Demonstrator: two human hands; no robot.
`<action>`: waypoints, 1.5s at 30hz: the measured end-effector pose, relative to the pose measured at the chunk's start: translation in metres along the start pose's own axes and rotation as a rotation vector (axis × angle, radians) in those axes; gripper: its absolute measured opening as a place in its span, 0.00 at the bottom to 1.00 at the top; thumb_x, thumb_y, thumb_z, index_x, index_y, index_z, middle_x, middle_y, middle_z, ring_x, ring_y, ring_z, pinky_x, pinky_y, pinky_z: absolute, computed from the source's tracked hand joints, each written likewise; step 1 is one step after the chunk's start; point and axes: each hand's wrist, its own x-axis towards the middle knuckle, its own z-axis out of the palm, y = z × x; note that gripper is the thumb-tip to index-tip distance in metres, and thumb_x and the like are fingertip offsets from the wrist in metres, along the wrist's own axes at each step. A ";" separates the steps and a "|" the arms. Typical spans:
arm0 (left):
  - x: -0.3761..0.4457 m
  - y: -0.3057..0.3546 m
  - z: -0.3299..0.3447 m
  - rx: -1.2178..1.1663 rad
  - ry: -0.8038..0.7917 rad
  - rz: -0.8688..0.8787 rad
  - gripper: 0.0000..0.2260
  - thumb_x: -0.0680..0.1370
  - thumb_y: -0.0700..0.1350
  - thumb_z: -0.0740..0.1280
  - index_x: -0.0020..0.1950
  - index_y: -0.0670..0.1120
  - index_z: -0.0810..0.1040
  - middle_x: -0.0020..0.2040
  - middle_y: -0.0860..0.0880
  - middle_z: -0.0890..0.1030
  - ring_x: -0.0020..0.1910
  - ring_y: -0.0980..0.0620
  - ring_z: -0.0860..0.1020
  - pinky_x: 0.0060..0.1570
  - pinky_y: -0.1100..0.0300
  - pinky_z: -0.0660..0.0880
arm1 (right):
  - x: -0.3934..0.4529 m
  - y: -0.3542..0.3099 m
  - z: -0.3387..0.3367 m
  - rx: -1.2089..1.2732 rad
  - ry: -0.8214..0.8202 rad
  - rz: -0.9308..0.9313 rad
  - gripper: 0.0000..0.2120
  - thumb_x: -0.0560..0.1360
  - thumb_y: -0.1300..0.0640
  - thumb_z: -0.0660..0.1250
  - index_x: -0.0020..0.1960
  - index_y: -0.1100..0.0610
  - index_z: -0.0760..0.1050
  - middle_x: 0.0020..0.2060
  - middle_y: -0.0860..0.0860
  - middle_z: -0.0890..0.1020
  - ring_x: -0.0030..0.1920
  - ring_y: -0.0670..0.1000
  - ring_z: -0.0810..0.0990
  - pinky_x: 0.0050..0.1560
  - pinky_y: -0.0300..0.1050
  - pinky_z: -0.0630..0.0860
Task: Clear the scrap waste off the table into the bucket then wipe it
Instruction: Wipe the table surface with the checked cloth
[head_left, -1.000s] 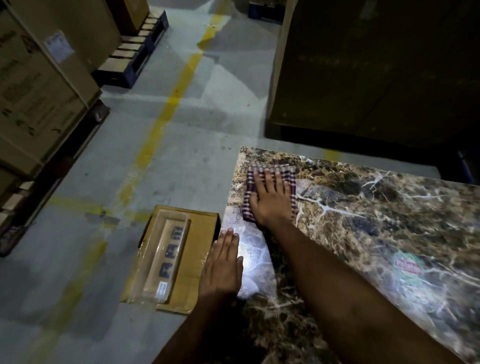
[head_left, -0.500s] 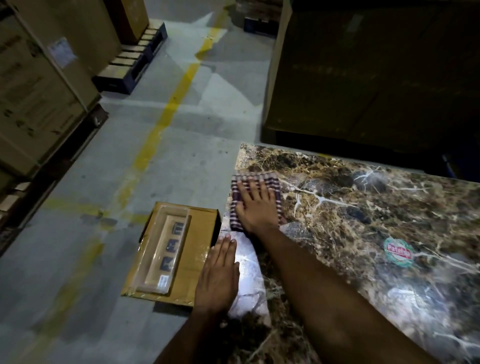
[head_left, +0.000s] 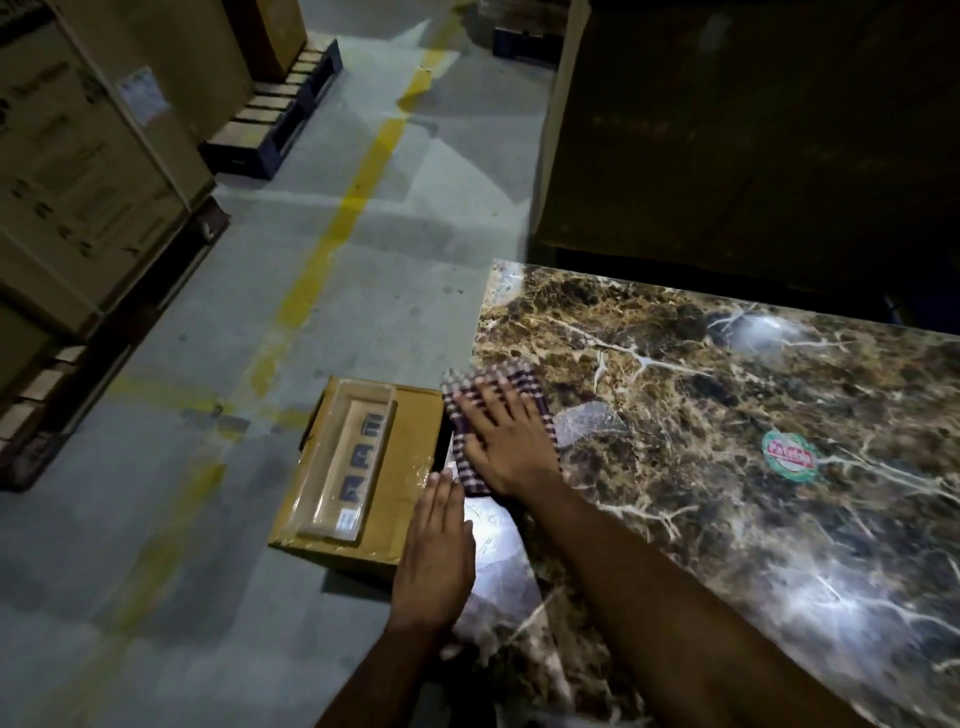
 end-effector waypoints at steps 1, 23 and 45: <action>-0.004 0.001 -0.002 -0.001 -0.009 -0.008 0.24 0.80 0.46 0.52 0.73 0.37 0.72 0.73 0.40 0.72 0.73 0.41 0.71 0.70 0.51 0.64 | -0.022 0.001 0.004 -0.007 0.004 -0.007 0.30 0.81 0.40 0.46 0.82 0.40 0.44 0.83 0.49 0.47 0.82 0.54 0.41 0.80 0.55 0.41; -0.115 -0.011 -0.010 -0.295 0.052 -0.075 0.23 0.80 0.36 0.57 0.76 0.41 0.69 0.77 0.43 0.68 0.75 0.44 0.67 0.73 0.56 0.63 | -0.118 -0.006 0.013 0.063 0.022 0.298 0.28 0.83 0.40 0.47 0.82 0.39 0.44 0.83 0.52 0.45 0.81 0.60 0.39 0.79 0.60 0.38; -0.157 -0.017 -0.040 -0.538 -0.007 -0.287 0.21 0.85 0.44 0.58 0.79 0.52 0.63 0.73 0.50 0.73 0.69 0.50 0.73 0.68 0.55 0.70 | -0.206 -0.095 0.045 0.052 -0.051 -0.110 0.28 0.82 0.41 0.48 0.81 0.38 0.49 0.83 0.51 0.48 0.82 0.57 0.41 0.80 0.59 0.42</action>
